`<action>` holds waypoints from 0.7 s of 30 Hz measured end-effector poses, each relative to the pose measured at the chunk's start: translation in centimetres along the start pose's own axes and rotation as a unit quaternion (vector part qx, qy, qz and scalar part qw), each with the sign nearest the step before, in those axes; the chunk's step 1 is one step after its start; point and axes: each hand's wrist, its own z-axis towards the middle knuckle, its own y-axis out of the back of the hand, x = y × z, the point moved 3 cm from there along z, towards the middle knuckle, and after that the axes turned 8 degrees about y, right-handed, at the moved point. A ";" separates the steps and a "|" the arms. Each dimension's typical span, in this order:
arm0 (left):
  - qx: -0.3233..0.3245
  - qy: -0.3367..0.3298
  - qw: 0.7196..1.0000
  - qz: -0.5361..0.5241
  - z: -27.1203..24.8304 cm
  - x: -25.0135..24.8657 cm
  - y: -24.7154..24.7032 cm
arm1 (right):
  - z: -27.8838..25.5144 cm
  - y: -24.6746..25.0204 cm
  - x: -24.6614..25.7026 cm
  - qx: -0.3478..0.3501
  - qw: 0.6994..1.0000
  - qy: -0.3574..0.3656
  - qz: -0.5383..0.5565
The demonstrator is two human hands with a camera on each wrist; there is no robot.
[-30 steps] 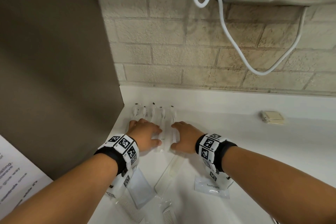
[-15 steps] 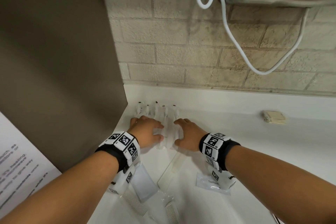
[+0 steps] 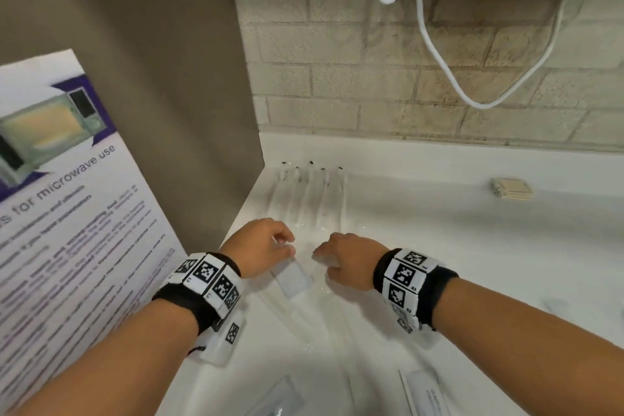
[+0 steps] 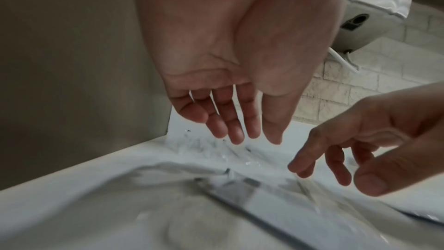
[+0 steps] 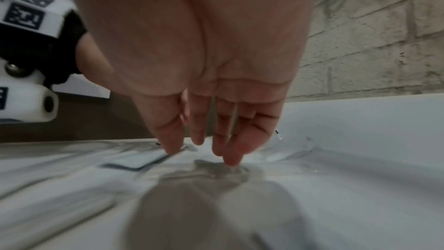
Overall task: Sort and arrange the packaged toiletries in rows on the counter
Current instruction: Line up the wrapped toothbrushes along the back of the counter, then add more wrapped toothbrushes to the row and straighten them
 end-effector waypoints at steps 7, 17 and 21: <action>0.019 0.163 0.981 0.104 -6.9 1.8 -2.1 | -3.0 -2.2 1.1 -0.018 0.997 -0.076 0.023; 0.039 0.202 0.978 0.045 -9.4 -0.5 -4.0 | -7.0 -3.2 1.5 -0.140 0.966 -0.176 0.129; 0.024 0.252 0.967 0.004 -9.7 -1.5 -4.7 | -7.8 -3.4 1.8 -0.169 0.943 -0.220 0.182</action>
